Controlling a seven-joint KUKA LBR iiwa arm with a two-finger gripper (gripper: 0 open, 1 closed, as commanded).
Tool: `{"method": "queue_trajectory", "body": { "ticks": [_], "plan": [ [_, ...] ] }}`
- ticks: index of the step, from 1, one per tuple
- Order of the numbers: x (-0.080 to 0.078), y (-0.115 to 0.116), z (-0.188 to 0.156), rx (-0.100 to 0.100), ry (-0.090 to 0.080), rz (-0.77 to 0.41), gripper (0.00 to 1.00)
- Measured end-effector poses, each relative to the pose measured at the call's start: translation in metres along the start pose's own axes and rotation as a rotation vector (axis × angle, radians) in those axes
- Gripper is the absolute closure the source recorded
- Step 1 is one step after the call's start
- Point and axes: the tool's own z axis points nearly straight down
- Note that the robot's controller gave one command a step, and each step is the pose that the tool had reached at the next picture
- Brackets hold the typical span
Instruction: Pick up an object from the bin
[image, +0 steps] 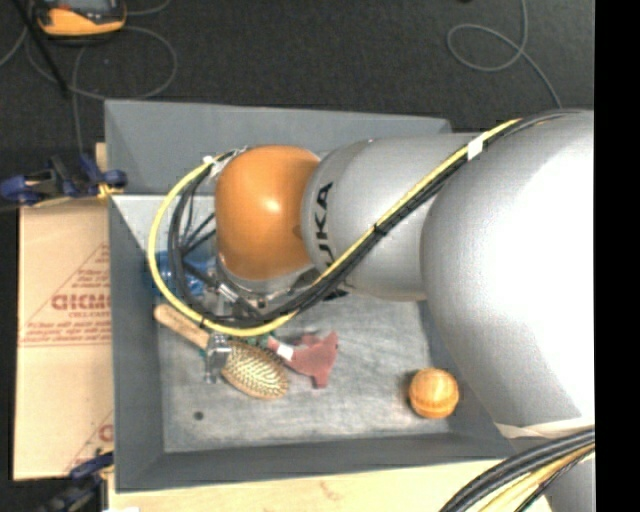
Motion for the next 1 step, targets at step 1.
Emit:
{"method": "queue_trajectory", "body": {
  "ticks": [1],
  "plan": [
    [-0.0020, -0.0007, -0.0048, -0.002, -0.008, 0.004, 0.00]
  ]
}}
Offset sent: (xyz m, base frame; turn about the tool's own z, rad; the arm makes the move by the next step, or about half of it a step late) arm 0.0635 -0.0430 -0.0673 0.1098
